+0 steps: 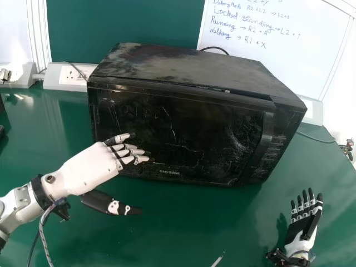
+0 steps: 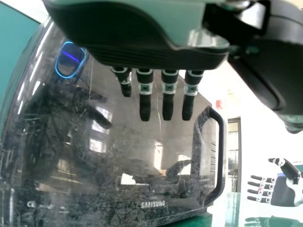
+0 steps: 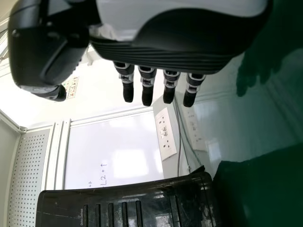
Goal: Put biscuit inside oven
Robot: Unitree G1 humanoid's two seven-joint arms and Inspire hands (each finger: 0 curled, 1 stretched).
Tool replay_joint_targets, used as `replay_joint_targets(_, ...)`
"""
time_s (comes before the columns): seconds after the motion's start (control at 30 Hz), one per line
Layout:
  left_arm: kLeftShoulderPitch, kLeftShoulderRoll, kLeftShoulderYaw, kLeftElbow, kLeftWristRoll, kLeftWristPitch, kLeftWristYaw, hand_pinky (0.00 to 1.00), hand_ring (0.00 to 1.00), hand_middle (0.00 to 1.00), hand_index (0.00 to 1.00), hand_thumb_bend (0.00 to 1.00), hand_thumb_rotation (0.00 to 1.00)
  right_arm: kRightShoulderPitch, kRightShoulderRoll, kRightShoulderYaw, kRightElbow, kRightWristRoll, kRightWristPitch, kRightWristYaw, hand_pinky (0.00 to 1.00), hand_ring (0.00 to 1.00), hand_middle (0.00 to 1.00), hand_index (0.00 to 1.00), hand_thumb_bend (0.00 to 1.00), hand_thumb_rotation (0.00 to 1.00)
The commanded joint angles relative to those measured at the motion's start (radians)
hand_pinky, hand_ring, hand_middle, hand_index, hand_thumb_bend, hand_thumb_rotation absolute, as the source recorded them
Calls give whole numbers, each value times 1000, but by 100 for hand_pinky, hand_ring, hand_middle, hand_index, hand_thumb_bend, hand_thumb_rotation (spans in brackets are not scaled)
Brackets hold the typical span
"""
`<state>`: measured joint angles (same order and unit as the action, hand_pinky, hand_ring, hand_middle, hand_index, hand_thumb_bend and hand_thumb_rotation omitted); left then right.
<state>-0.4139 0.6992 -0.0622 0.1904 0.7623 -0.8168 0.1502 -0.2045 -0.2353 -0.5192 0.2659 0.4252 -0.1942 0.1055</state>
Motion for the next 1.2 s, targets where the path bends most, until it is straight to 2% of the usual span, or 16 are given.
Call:
replay_joint_targets(0.0, -11, 11, -13, 7, -10, -8, 3, 88, 87, 92, 89, 76, 88, -1, -2, -7, 11, 11, 1, 4, 100, 100, 100, 100, 71, 85)
replay_joint_targets(0.1, -17, 12, -14, 12, -2, -11, 8, 89, 88, 93, 89, 76, 90, 0, -1, -8, 13, 13, -4, 7, 100, 100, 100, 100, 72, 82)
replay_joint_targets(0.43, -30, 12, -20, 35, -3, -12, 2, 92, 90, 93, 90, 75, 89, 0, 0, -8, 24, 13, -16, 14, 100, 100, 100, 100, 73, 82)
replay_joint_targets(0.7, -45, 14, -23, 23, -20, 36, -62, 92, 89, 92, 91, 77, 91, 1, 2, -7, 21, 10, -14, 13, 100, 100, 100, 100, 74, 83)
replay_joint_targets(0.9, -52, 11, -24, -22, -28, 112, -144, 91, 87, 92, 90, 77, 93, 3, 5, -6, 13, 13, -11, 9, 100, 100, 100, 100, 74, 82)
replay_joint_targets(1.17, -85, 3, -41, -31, -29, 164, -194, 88, 85, 91, 88, 75, 90, 6, 7, -5, 10, 14, -11, 10, 100, 100, 100, 100, 72, 83)
